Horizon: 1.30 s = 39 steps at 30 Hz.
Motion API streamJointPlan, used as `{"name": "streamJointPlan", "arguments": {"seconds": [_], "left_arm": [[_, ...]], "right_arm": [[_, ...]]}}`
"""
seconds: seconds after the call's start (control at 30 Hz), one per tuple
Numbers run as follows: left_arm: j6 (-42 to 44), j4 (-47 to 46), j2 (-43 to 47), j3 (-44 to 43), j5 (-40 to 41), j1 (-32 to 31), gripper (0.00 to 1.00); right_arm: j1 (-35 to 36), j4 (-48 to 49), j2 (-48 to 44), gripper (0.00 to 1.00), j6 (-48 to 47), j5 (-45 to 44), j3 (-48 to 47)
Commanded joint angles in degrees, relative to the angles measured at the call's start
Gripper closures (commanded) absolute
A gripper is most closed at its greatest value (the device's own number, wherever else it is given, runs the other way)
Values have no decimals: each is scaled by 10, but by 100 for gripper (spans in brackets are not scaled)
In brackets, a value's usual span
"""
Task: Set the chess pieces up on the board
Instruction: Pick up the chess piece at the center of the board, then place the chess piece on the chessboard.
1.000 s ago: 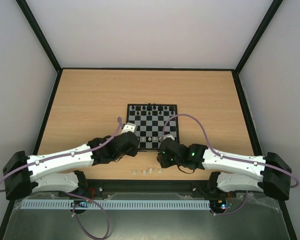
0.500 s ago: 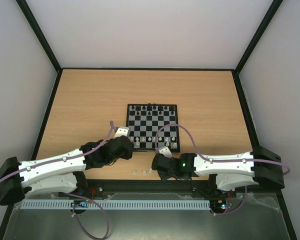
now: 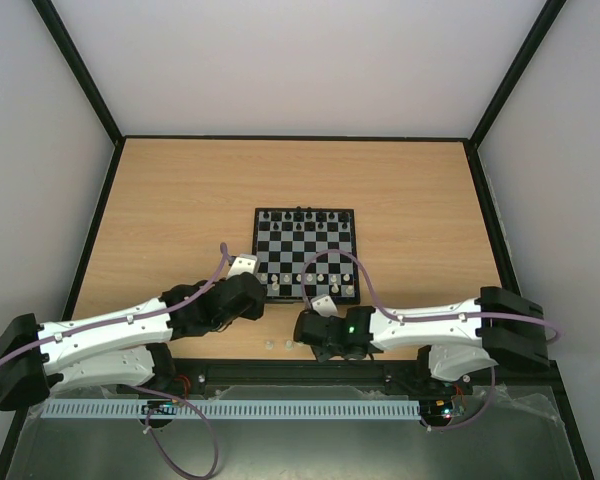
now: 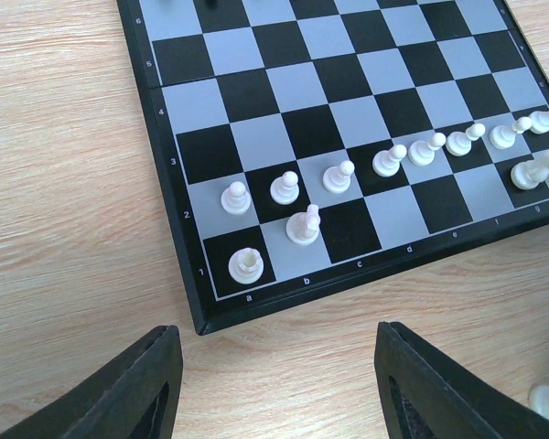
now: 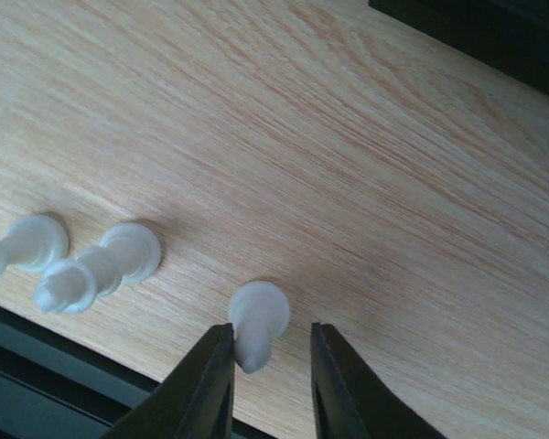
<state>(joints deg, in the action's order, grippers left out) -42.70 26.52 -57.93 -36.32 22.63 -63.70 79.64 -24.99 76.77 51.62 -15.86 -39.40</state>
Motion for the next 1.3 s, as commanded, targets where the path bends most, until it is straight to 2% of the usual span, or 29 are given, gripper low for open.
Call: {"name": "streamJointPlan", "arguments": {"seconds": [0.0,0.07,0.2,0.47,0.77,1.27], "left_arm": [[2,2,11,8,9,-1,39],[2,2,13,9,8,-1,39],[2,1,15,11,7,-1,39],[2,-1,11,14,10,-2,39],[-1,-9,6,18,9,-1,39],[0,-9,2,20,9,2,39]], "right_arm": [[5,-4,20,82,-2,-20,-17],[4,-4,25,88,-4,-22,-21],[-8,-8,17,92,-12,-34,-24],[-98,-20,-43,93,-68,-50,-37],[-200,5,-29,93,-148,-9,-75],[-243,30,47,93,-197,26,-104]]}}
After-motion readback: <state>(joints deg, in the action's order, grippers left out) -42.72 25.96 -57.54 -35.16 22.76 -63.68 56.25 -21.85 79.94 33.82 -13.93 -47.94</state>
